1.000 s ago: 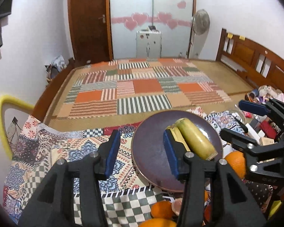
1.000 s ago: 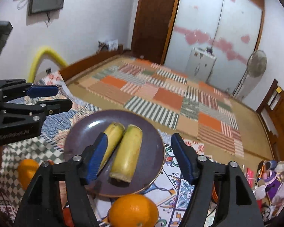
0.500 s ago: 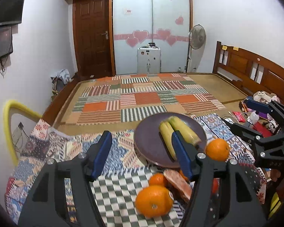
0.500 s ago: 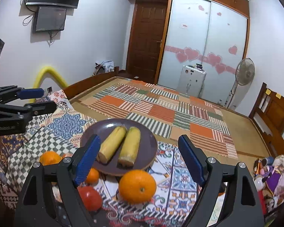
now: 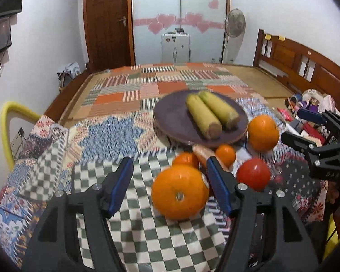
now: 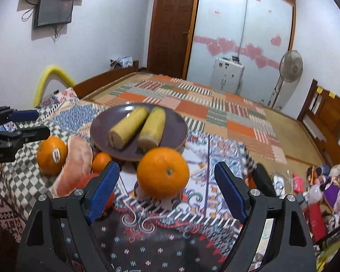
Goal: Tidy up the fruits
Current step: 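Grasp the large orange with the left gripper while the right gripper grasps another orange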
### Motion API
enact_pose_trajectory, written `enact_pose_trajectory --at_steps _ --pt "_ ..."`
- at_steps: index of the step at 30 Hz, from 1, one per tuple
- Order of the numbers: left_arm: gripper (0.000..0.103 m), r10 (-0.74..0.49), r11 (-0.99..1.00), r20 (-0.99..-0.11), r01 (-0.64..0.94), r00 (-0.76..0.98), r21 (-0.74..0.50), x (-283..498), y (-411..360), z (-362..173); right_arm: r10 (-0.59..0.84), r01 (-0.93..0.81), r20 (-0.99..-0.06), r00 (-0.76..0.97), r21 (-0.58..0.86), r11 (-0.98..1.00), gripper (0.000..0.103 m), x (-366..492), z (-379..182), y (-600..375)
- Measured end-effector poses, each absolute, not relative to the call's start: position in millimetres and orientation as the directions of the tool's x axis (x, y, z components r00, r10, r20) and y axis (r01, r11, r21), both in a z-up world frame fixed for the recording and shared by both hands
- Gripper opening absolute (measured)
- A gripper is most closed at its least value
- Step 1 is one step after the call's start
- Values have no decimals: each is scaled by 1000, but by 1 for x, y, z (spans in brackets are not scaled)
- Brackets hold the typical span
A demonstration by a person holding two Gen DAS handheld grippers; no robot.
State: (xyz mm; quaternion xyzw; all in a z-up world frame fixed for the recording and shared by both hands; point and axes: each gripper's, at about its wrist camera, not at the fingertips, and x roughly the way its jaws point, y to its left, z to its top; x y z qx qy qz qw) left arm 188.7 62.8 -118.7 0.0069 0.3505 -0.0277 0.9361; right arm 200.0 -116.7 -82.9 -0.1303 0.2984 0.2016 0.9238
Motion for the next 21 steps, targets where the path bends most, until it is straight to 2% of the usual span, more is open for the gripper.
enact_pose_trajectory --at_steps 3,6,19,21 --pt "67 -65 998 -683 62 728 -29 189 63 -133 290 -445 -625 725 -104 889 84 207 -92 -120" --pt "73 -86 996 -683 58 725 -64 187 65 -140 291 -445 -643 708 -87 891 84 213 -99 -121" --pt "73 -110 994 -701 73 705 -83 198 60 -152 305 -454 -699 647 -32 891 83 232 -110 -110" --pt "68 -119 993 -703 72 701 -97 199 61 -153 312 -460 -711 630 -18 888 81 235 -112 -110"
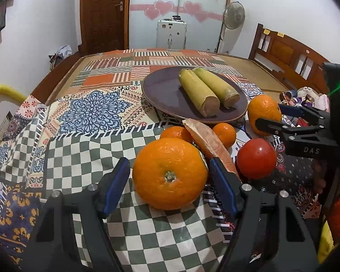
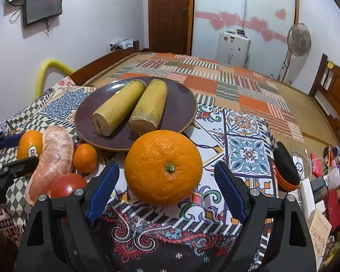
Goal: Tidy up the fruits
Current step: 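Grasp the large orange with the left gripper while the right gripper grasps another orange, then carry both oranges to the purple plate and release them beside the corn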
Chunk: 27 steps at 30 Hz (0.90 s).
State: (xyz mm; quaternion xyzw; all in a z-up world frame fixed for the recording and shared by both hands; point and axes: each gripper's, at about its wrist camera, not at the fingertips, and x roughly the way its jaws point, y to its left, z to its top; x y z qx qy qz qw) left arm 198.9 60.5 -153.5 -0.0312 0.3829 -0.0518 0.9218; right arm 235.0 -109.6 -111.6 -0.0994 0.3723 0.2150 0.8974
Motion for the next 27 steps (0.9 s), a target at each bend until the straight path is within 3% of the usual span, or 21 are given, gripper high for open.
enact_pose_trajectory --at_steps 3,10,20,27 --pt "67 -129 991 -700 75 702 -108 199 62 -155 333 -470 -716 613 8 883 68 235 -112 -112" --pt "66 -132 991 -699 71 703 -116 197 67 -153 344 -467 -709 615 24 884 67 229 -109 -117" --pt "65 -80 997 -616 63 784 -49 191 69 -111 362 -461 -653 665 22 887 67 225 -83 -118" --pt "65 -118 993 -585 76 802 -96 206 71 -87 367 -463 -614 699 3 886 67 227 -65 -118"
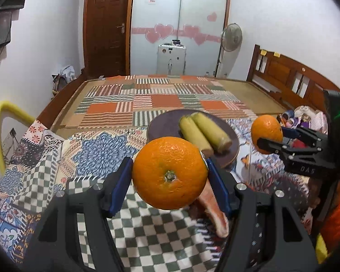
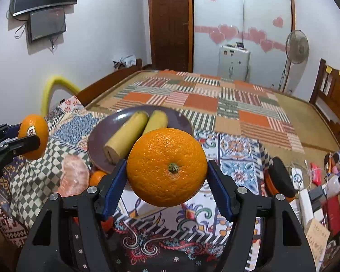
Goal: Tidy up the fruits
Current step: 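Carry both oranges to the purple plate and release them beside the corn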
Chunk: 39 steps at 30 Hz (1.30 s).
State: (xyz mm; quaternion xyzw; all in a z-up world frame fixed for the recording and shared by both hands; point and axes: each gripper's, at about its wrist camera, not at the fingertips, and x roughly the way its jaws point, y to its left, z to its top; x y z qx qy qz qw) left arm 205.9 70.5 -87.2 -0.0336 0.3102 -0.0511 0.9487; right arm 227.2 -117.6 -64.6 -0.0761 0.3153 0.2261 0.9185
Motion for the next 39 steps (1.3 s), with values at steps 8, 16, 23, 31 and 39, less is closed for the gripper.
enact_pose_trajectory --at_steps 8,16,23,31,39 --pt "65 -99 995 -557 66 825 -80 228 66 -72 380 -464 -570 729 -3 886 67 236 -47 -113" --pt "65 -57 998 -556 33 829 -54 254 66 -70 389 -460 -539 747 4 888 67 253 -38 -107" --pt "65 -11 1000 -575 8 818 -8 283 64 -76 383 -451 -537 751 6 892 67 271 -39 -102" --pt "65 10 1000 -599 -3 800 12 313 61 -82 347 -423 -564 749 -5 906 67 293 -46 -100" --pt "66 -32 999 -676 34 736 -10 347 52 -97 303 -408 -633 713 -21 913 67 318 -65 -92"
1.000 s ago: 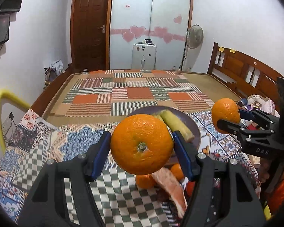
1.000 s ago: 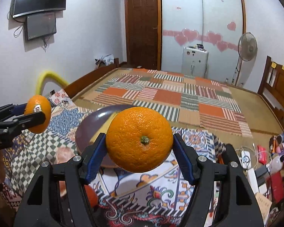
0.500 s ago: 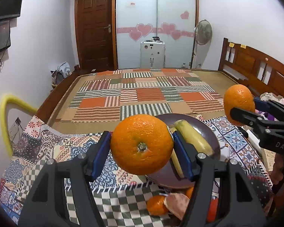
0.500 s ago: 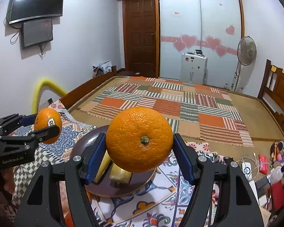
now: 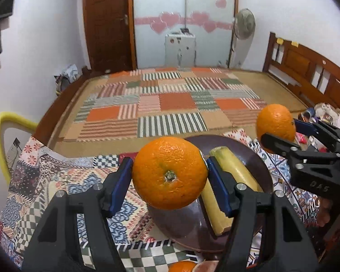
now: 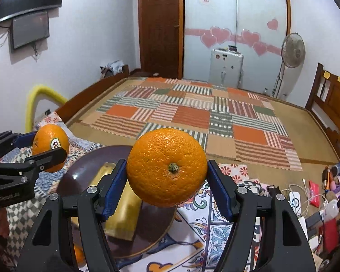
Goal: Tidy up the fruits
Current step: 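Carry both oranges to the purple plate and release them beside the corn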
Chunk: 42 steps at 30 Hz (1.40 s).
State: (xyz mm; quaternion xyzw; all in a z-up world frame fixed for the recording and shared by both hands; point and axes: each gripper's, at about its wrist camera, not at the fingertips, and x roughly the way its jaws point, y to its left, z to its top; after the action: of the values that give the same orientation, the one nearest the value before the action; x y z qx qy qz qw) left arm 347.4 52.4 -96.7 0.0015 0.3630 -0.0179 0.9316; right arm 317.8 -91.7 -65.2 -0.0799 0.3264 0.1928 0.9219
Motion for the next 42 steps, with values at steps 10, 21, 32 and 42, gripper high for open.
enact_pose_trajectory --at_steps 10,21,32,42 --pt "66 -40 998 -744 67 667 7 368 46 -121 298 -437 -708 641 -17 899 67 333 -84 -85" --pt "66 -42 998 -767 65 640 -1 375 48 -132 315 -468 -718 620 -16 884 67 334 -86 -73" --pt "67 -73 997 -765 21 640 -77 377 64 -136 323 -470 -735 597 7 883 68 339 -90 -74" --pt "82 -16 997 -681 59 732 40 345 46 -107 304 -468 -704 642 -45 883 79 321 -78 -78"
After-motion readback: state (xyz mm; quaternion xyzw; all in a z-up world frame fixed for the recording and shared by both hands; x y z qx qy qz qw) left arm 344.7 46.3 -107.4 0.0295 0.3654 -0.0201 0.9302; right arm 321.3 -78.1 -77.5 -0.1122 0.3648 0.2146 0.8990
